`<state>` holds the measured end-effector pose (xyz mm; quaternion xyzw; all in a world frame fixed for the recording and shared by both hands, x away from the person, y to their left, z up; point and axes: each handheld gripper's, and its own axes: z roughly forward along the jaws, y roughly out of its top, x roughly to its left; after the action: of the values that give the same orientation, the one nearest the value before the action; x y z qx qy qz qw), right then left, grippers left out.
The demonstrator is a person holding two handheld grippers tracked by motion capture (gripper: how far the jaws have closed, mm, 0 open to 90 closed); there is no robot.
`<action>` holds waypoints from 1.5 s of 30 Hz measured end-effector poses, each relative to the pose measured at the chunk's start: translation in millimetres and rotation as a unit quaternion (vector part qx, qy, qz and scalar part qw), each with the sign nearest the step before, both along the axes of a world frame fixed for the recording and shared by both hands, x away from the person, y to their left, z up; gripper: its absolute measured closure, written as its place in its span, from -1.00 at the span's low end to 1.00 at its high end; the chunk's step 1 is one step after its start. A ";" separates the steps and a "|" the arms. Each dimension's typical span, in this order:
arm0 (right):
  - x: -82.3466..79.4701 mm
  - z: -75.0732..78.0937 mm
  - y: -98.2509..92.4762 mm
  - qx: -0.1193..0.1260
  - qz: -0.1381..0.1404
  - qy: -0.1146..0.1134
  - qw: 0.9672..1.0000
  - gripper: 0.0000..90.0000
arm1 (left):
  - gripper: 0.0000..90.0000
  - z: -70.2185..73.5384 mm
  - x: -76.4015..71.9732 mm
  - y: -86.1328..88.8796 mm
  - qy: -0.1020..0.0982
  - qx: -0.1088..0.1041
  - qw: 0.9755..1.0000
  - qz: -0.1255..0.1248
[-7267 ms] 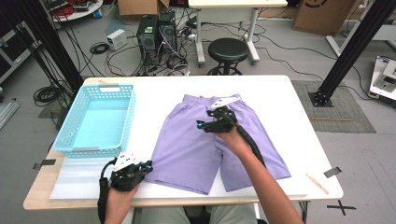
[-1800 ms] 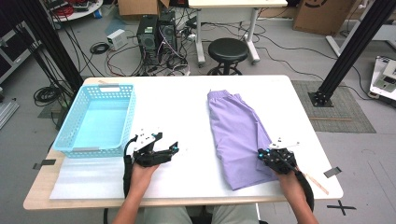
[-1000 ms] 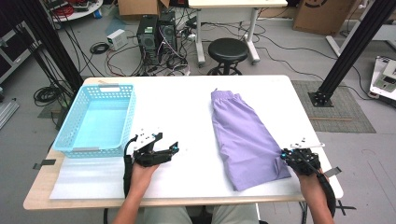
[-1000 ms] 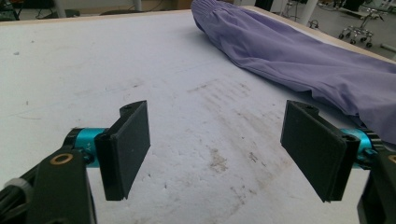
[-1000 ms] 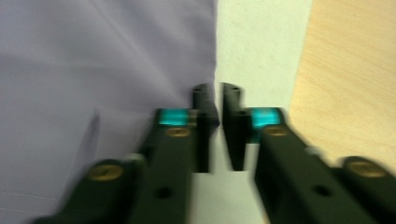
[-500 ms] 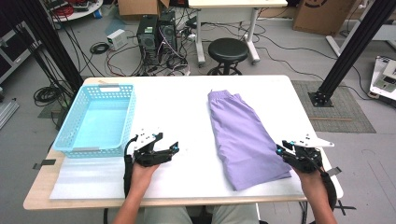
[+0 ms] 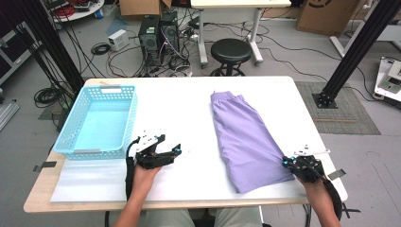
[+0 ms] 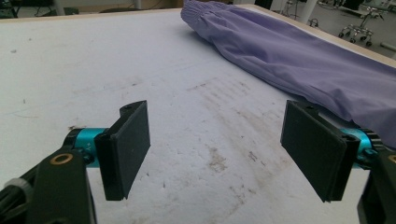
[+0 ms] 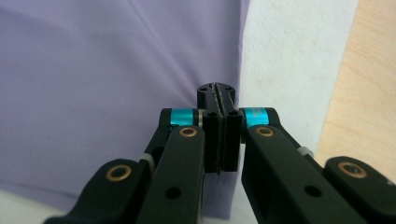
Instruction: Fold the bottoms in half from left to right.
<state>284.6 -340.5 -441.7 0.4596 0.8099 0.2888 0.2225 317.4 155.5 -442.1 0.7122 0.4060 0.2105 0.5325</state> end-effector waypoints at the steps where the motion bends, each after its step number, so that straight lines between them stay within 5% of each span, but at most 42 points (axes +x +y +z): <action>1: -3.3 0.2 -0.3 -0.003 0.000 -0.002 1.000 1.00 | -0.47 -0.1 0.0 -0.1 0.001 -0.002 1.000 0.001; 6: -15.0 0.9 -2.4 0.000 0.016 0.009 1.000 1.00 | -0.47 -0.4 0.2 -0.1 0.002 -0.001 1.000 0.002; 8: -18.1 2.8 -2.8 -0.001 0.016 -0.004 1.000 0.99 | -0.47 -0.3 0.4 -0.6 0.001 0.001 1.000 0.001; 9: -18.2 3.7 -3.5 0.003 0.012 -0.011 1.000 0.83 | -0.47 -0.1 0.2 -1.1 0.002 0.000 1.000 0.002; 12: -13.8 4.9 -4.4 0.032 0.007 -0.019 0.999 0.63 | -0.47 0.3 0.0 -2.2 0.001 -0.001 1.000 0.000; 16: -4.5 -0.8 6.2 0.063 0.020 -0.001 0.998 0.58 | -0.47 -0.3 0.6 -2.3 0.002 -0.001 1.000 -0.001; 21: 1.5 -4.7 18.5 0.047 0.043 0.003 0.998 0.99 | -0.47 -0.5 0.1 -1.3 0.004 -0.002 1.000 0.000; 30: -13.0 2.4 17.6 0.026 0.052 0.005 0.998 1.00 | -0.47 -0.7 -0.8 1.0 0.005 0.001 1.000 0.001; 33: -19.7 5.1 20.8 0.026 0.078 0.017 0.996 0.99 | -0.47 -0.4 -0.8 1.3 0.004 -0.001 1.000 0.003; 35: -21.0 8.9 23.8 0.025 0.084 0.012 0.996 0.83 | -0.47 -1.0 -0.3 1.2 0.005 0.000 1.000 0.003; 40: 4.9 25.2 31.5 0.052 0.074 -0.024 0.996 0.52 | -0.47 -0.2 0.6 -0.5 0.003 0.000 1.000 -0.001; 45: 56.6 36.0 48.8 0.087 0.067 -0.048 0.993 0.30 | -0.47 0.0 2.1 1.5 0.003 -0.006 1.000 -0.002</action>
<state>341.2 -291.7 -405.8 0.4077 0.7987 0.3946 0.2006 319.5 157.0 -442.1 0.7104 0.4075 0.2056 0.5357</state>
